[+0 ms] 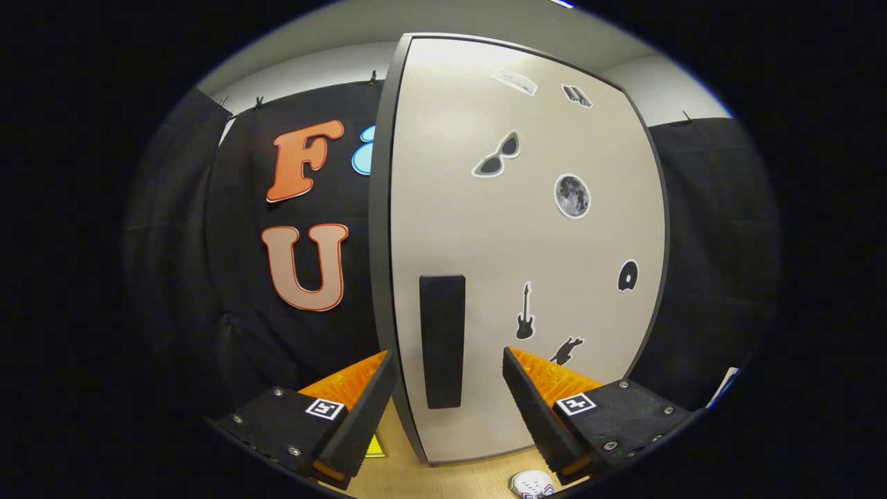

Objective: Open the shoe cabinet door, grab the shoes and put them into the shoe cabinet, then close the shoe cabinet door.

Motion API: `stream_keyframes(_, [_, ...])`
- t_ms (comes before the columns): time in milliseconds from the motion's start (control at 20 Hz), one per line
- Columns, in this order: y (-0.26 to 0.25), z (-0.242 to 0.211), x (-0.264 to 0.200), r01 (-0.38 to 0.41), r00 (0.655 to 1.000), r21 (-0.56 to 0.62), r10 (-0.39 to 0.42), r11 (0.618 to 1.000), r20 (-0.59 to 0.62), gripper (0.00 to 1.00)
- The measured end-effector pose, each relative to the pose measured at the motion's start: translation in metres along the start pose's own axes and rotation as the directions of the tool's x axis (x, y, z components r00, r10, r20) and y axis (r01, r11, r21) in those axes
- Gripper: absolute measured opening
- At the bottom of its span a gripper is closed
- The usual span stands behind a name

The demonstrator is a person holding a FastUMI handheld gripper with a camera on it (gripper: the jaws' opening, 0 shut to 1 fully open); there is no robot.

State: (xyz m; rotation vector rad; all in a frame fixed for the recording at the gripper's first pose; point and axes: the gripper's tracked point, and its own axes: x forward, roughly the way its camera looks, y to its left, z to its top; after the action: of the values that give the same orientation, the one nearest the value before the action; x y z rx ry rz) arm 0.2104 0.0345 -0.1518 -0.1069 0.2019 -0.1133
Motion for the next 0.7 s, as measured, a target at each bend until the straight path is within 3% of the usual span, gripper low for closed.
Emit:
stream_keyframes(100, [0.001,-0.005,0.012,0.008,1.000,0.016,-0.007,1.000,-0.023,0.93])
stream_keyframes(200, [0.006,-0.011,0.019,-0.014,0.999,0.033,0.015,0.999,-0.036,0.84])
stream_keyframes(300, [0.013,-0.010,0.017,-0.041,0.999,0.035,0.042,0.999,-0.030,0.68])
stream_keyframes(450, [0.010,-0.010,0.017,-0.021,1.000,-0.005,0.021,1.000,-0.009,0.37])
stream_keyframes(700, [0.010,-0.009,0.009,-0.036,0.999,-0.021,0.036,0.999,0.003,0.30])
